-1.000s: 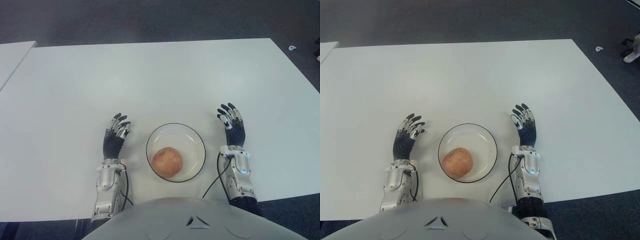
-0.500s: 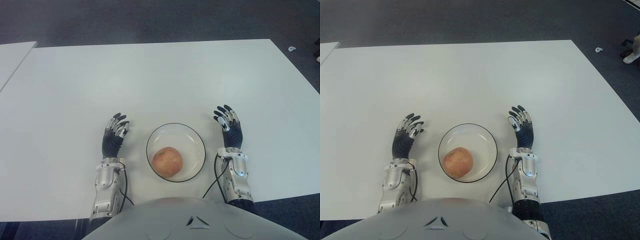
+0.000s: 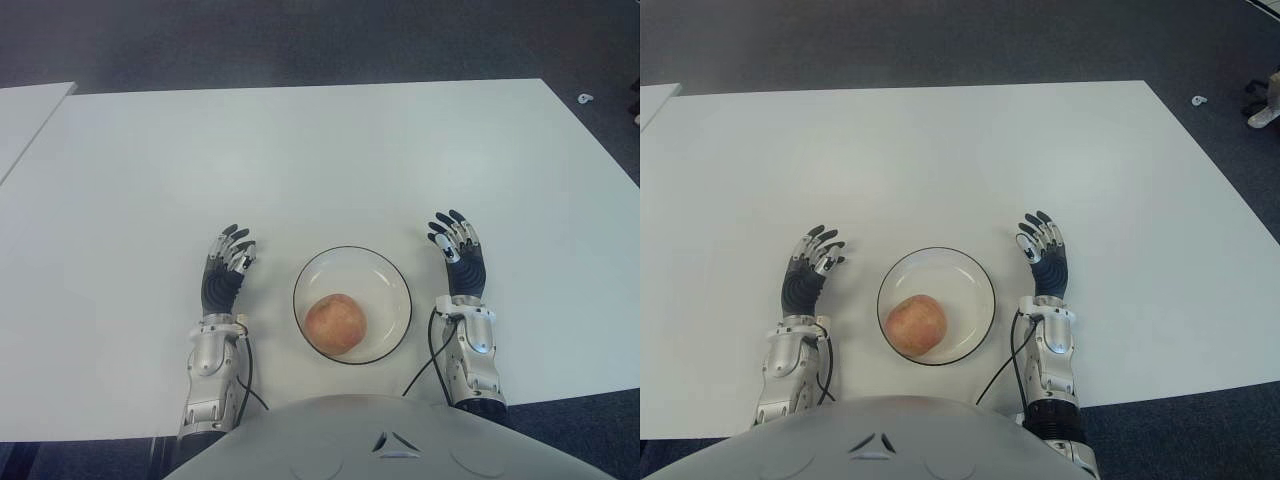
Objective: Put the apples into the plate.
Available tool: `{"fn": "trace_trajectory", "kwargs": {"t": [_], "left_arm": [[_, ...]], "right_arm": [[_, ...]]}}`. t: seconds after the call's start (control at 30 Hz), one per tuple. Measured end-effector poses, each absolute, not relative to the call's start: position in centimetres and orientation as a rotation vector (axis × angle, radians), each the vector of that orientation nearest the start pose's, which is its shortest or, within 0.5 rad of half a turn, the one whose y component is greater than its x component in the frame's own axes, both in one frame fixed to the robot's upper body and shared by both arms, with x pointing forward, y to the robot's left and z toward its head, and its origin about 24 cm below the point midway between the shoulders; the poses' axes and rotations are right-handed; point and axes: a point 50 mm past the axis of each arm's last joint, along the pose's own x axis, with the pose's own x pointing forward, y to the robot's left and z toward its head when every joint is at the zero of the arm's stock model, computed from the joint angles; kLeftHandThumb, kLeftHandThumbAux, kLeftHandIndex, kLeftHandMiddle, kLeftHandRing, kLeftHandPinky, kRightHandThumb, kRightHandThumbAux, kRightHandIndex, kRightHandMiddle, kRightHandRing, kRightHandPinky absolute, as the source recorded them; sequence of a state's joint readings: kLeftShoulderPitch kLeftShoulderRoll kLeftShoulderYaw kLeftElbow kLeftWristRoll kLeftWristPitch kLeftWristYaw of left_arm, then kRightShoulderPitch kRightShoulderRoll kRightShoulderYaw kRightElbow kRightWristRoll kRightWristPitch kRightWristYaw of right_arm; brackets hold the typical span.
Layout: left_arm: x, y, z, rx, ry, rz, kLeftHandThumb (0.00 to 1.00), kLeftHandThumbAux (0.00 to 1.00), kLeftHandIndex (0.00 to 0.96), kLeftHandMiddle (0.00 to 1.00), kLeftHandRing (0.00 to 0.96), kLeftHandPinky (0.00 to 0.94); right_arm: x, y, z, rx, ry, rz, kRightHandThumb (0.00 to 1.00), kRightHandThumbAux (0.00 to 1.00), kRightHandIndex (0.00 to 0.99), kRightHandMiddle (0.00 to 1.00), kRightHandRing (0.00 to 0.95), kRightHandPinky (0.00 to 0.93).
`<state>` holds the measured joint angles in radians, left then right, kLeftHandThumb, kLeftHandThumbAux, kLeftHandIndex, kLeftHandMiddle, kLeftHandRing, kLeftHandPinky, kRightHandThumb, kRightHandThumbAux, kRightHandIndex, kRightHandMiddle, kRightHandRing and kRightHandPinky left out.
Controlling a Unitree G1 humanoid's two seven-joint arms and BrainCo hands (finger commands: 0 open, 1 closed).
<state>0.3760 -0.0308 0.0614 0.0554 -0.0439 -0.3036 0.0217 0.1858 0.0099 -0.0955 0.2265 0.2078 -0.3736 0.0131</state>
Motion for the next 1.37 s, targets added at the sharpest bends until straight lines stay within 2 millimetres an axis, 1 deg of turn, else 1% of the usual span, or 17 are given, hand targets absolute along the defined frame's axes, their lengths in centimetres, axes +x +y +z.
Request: {"fn": "trace_trajectory", "kwargs": {"t": [0.67, 1.37], "left_arm": [[16.08, 18.01, -1.74, -0.053, 0.113, 0.211, 0.429, 0.58, 0.169, 0.234, 0.306, 0.367], [15.97, 17.47, -1.62, -0.086, 0.085, 0.204, 0.386, 0.55, 0.181, 0.235, 0.302, 0.36]], "right_arm": [[19.65, -18.48, -1.48, 0.144, -0.005, -0.2, 0.406, 0.645, 0.148, 0.235, 0.262, 0.294], [19.51, -18.35, -1.4, 0.092, -0.032, -0.185, 0.373, 0.628, 0.134, 0.221, 0.244, 0.267]]}}
